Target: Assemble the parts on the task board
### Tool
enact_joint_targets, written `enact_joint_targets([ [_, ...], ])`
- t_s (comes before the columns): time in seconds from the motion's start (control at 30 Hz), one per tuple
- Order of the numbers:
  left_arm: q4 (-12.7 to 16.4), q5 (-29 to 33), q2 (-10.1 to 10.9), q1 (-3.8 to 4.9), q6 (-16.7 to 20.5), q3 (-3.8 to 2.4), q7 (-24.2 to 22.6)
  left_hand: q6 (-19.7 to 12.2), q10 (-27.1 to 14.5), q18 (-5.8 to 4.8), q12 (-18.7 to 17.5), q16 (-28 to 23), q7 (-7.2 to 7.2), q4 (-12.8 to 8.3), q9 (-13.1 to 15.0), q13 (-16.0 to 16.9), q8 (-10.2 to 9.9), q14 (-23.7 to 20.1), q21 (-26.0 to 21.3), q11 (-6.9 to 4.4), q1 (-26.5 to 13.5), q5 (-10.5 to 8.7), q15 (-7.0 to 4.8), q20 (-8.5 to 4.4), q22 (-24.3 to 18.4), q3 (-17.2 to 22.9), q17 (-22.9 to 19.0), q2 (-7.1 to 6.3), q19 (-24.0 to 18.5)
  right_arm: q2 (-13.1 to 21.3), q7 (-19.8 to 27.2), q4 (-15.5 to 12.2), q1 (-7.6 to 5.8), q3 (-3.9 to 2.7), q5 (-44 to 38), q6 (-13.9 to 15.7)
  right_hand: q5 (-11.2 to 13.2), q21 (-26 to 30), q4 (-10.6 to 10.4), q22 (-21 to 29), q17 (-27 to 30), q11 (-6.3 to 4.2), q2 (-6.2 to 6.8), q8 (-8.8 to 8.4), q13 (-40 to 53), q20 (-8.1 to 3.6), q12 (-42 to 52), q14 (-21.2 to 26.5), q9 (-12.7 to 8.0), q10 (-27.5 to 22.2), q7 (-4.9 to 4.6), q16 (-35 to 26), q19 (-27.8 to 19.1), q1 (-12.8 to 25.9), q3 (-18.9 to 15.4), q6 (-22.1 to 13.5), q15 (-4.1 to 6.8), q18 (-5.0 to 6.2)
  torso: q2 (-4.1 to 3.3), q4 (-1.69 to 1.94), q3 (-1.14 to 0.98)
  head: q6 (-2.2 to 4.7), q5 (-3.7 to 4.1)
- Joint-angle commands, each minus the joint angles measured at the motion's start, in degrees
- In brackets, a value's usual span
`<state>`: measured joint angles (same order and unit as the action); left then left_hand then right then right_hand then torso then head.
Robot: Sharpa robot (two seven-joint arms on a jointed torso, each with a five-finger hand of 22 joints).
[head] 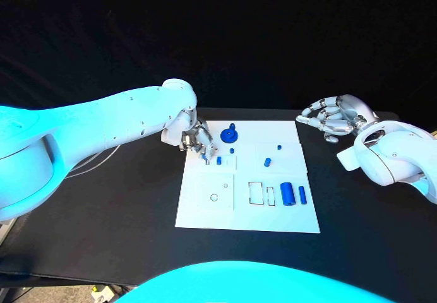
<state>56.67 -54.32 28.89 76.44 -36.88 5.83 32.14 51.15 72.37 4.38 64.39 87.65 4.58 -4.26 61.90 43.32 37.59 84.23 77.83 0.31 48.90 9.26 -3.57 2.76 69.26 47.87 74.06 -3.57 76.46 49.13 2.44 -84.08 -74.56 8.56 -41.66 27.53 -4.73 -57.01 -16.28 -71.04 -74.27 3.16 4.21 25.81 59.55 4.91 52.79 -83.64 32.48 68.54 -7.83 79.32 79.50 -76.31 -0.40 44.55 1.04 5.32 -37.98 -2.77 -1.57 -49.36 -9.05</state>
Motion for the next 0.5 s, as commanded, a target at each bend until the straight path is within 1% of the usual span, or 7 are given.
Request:
enact_joint_targets([
  [0.03,-0.03,-0.49,-0.04,-0.08,0.70,0.07,-0.02,-0.98,0.27,0.42,1.01,0.48,-1.56,-0.93,1.30,0.38,0.86,4.71,0.69,-1.48,0.84,2.99,-0.63,-0.50,0.72,11.28,12.69,2.27,0.01,-0.02,0.11,-0.06,0.03,-0.01,-0.04,-0.18,0.49,0.66,-0.15,0.09,-1.50,-0.34,-1.73,-0.60,-0.28,-0.36,-0.23,-2.56,0.78,-0.58,0.31,-0.98,-0.07,0.40,-2.53,0.17,0.39,0.87,0.02,0.00,-0.01,0.09,-0.01],
  [0.5,-0.23,-0.73,-0.21,-0.17,1.57,0.08,-0.05,-1.25,0.01,0.45,0.87,0.36,-1.44,-0.61,1.38,0.05,0.36,4.63,0.55,-1.37,0.94,2.52,-0.52,-0.44,0.56,10.59,12.49,2.32,-0.13,0.00,0.12,-0.08,0.03,-0.01,-0.02,-0.21,0.49,0.66,-0.15,0.09,-1.50,-0.34,-1.73,-0.60,-0.28,-0.36,-0.23,-2.56,0.78,-0.58,0.31,-0.98,-0.07,0.40,-2.53,0.17,0.39,0.87,0.02,-0.03,-0.04,0.10,-0.05],
])
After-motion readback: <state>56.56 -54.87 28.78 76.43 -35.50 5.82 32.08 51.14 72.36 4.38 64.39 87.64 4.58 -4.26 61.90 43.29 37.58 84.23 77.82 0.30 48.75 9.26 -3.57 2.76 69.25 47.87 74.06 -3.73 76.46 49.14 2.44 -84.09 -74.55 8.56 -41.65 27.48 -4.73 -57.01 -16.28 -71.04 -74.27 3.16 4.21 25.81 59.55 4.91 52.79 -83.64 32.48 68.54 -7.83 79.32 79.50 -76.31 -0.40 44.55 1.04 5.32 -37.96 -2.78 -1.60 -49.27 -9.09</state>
